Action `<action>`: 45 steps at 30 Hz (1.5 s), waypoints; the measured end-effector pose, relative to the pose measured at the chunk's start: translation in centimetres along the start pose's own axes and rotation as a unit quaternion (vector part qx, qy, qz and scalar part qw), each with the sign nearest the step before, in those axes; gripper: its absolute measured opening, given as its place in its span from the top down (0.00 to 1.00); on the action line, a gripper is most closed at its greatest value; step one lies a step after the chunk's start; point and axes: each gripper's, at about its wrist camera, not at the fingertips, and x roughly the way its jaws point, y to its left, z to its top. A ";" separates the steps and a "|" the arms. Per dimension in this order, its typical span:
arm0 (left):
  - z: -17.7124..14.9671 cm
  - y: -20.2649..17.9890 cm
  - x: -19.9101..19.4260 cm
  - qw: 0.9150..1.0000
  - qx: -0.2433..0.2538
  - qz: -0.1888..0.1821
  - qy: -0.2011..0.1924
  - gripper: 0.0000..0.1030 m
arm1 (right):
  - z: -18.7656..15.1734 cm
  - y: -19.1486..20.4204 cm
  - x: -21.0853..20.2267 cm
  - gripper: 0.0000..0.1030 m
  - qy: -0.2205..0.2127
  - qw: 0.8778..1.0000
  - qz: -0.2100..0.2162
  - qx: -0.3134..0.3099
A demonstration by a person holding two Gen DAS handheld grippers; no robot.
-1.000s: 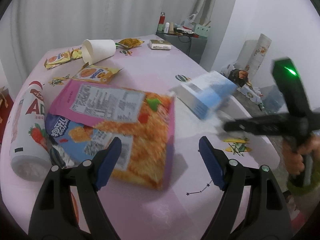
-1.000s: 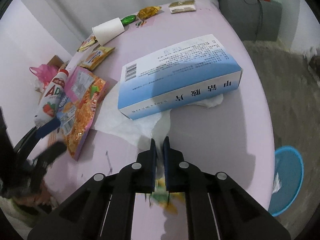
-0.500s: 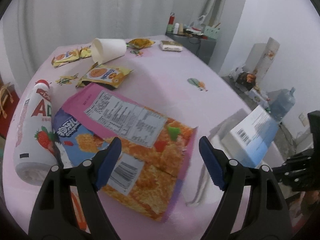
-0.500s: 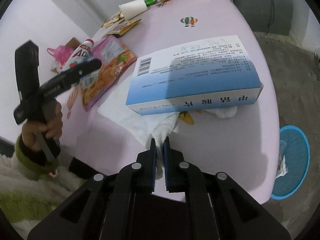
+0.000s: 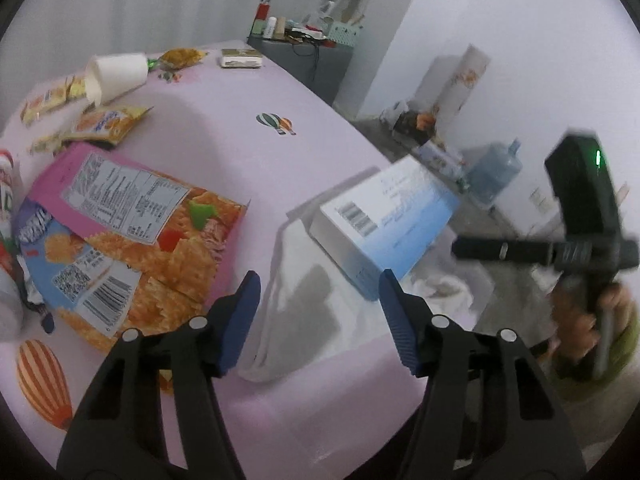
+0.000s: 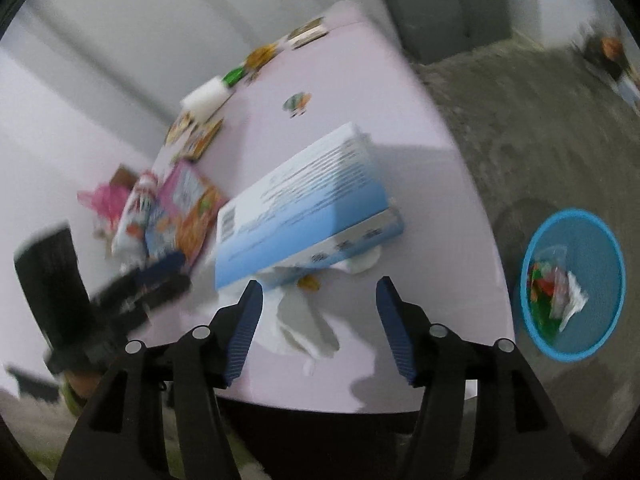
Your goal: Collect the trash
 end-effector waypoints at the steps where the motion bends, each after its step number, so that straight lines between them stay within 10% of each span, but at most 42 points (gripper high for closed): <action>1: -0.1 -0.7 0.2 1.000 0.022 0.020 -0.001 0.45 | 0.1 -0.2 -0.1 0.44 -0.005 1.000 0.003 0.010; 13: -2.0 -2.8 2.4 0.991 0.092 0.096 0.031 0.67 | 5.1 4.3 -2.9 0.41 -0.065 0.996 -0.006 -0.063; 22: -2.3 -2.7 2.0 0.991 0.097 0.085 0.022 0.77 | 11.5 13.5 3.0 0.34 0.000 0.986 0.003 -0.166; 35: -2.1 -0.6 0.7 0.999 0.044 0.006 -0.005 0.45 | 19.3 21.4 21.3 0.30 0.130 0.978 -0.039 -0.157; 45: -1.4 0.3 1.9 1.000 0.022 0.006 -0.012 0.66 | 16.9 26.5 27.8 0.23 0.141 0.927 -0.093 -0.335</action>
